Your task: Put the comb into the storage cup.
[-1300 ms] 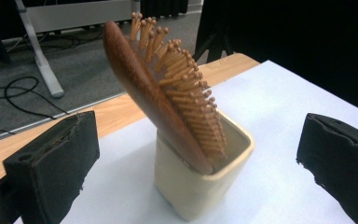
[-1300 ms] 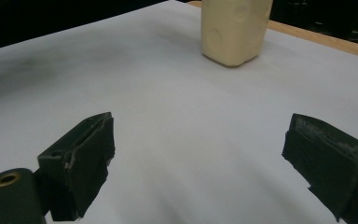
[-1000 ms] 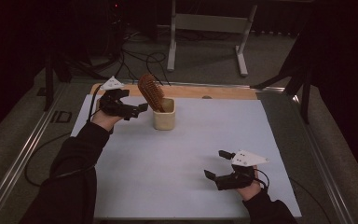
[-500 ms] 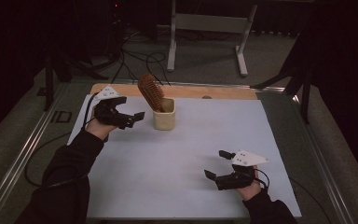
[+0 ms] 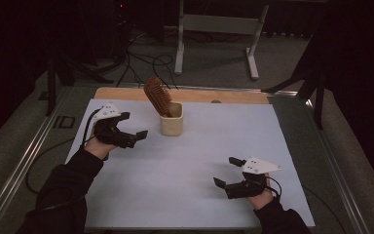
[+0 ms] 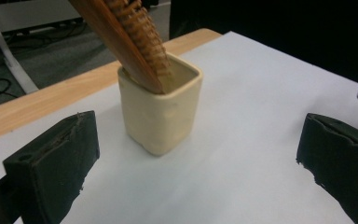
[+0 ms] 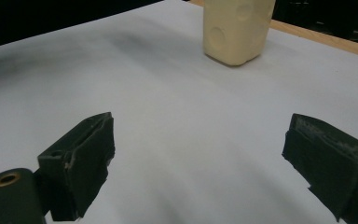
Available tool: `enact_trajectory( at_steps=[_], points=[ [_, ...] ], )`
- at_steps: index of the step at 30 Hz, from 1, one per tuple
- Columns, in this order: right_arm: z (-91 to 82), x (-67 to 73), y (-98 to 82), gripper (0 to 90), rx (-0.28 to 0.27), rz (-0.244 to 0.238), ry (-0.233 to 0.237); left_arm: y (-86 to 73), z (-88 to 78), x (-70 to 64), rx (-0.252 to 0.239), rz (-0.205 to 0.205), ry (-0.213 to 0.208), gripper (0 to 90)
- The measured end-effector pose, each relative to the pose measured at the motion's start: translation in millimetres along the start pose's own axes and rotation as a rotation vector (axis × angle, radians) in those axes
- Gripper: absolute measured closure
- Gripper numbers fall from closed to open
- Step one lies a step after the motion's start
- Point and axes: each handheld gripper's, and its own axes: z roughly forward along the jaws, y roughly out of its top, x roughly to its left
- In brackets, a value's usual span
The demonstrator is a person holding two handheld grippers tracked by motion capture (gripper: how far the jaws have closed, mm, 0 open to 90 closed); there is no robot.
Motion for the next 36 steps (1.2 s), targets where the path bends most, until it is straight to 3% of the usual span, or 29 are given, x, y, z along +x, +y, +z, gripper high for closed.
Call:
enact_trajectory(
  at_steps=[6,20,36],
  points=[
    [-0.1,0.1,0.4,8.4,-0.003,-0.009,-0.001,-12.1,-6.4,-5.3,0.000,-0.005,-0.023,0.0],
    [-0.6,1.1,0.9,8.3,-0.005,-0.002,0.000,-52.8,-16.2,-18.8,0.019,0.006,-0.031,0.0],
    [-0.2,1.0,0.7,8.4,-0.001,-0.010,0.000,-101.6,-27.8,-21.1,0.023,-0.023,-0.023,0.0]
  ],
)
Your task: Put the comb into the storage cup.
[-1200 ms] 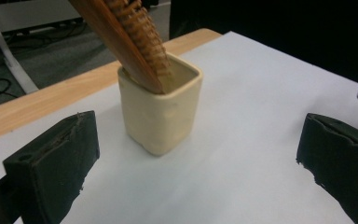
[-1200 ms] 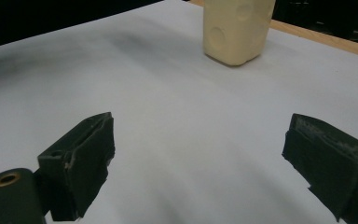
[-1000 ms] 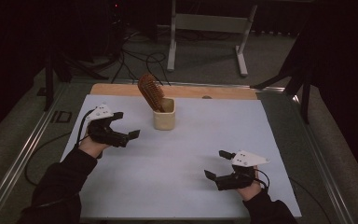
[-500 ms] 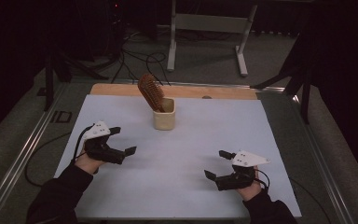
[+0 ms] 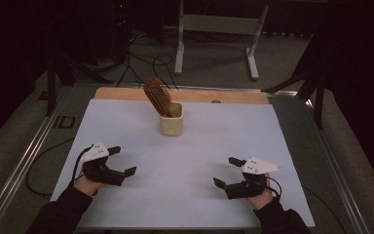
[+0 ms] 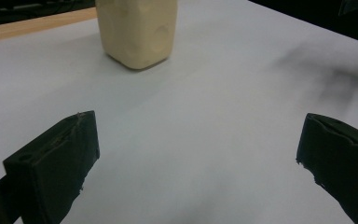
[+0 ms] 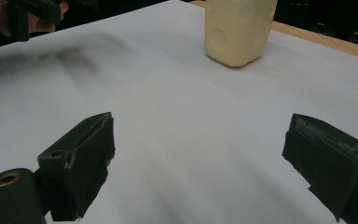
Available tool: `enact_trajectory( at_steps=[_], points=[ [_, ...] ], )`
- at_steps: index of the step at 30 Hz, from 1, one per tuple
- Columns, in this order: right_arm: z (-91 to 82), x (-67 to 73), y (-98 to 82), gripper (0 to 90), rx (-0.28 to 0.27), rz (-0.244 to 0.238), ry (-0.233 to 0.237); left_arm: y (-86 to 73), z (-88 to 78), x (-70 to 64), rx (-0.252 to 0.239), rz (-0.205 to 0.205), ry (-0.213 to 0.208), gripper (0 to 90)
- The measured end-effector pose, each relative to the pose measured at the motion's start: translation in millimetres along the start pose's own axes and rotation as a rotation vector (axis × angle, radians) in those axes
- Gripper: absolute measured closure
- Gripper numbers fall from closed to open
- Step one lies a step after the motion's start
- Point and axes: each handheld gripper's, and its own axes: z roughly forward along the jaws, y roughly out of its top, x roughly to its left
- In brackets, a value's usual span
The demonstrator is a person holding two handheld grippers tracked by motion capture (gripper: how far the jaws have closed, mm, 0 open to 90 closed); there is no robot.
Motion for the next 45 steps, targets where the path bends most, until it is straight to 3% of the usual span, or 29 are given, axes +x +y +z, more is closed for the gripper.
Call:
enact_trajectory(
  at_steps=[10,21,27,45],
  points=[
    [0.5,-0.8,-0.7,8.3,0.005,0.006,0.003,-28.5,-12.2,0.7,0.012,-0.004,0.037,0.0],
    [0.8,-0.8,-1.5,8.3,0.007,0.005,0.000,-44.3,-26.0,0.7,0.032,0.002,0.062,0.0],
    [0.7,-1.7,-2.8,8.3,0.012,0.004,-0.002,-44.9,-34.6,1.2,-0.013,-0.017,0.058,0.0],
    [4.5,-5.8,-8.8,8.3,0.032,0.011,0.001,-44.9,-31.6,-0.9,0.008,-0.005,0.046,0.0]
  ],
)
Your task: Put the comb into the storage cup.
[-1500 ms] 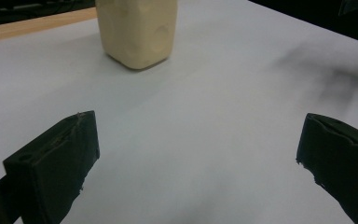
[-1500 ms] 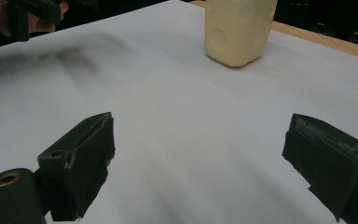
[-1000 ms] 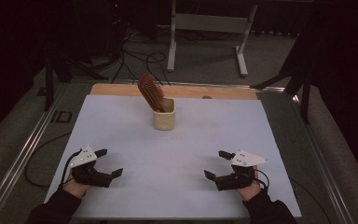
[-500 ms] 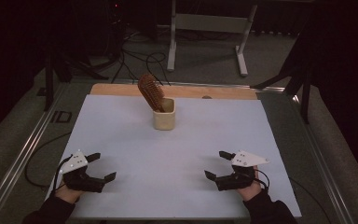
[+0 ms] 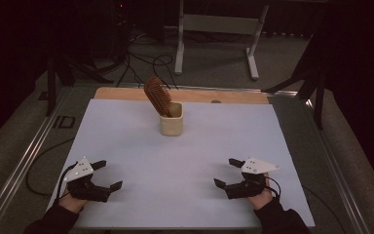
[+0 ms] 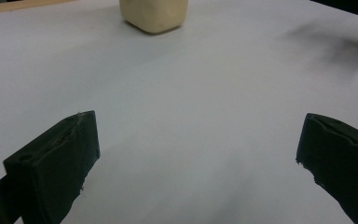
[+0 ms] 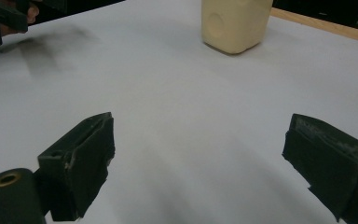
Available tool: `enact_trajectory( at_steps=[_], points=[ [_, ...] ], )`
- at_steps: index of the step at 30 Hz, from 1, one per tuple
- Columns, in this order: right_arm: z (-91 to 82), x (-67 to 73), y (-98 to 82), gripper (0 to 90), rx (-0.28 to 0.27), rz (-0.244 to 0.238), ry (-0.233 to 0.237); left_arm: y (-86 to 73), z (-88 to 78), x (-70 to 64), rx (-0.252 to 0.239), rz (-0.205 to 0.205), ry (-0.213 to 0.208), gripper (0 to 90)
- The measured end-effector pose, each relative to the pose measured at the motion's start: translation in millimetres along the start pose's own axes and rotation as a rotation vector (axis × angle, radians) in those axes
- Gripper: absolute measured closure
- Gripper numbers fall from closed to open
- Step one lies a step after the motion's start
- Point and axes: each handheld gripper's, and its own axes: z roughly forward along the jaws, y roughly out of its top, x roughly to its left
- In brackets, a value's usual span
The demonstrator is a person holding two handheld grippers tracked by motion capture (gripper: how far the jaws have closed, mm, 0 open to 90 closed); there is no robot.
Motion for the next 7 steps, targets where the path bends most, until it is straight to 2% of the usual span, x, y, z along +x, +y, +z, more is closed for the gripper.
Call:
enact_trajectory(
  at_steps=[7],
  points=[
    [0.6,-1.2,-0.8,8.3,-0.002,-0.001,0.002,1.2,-0.5,-1.1,-0.005,0.002,-0.004,0.0]
  ],
)
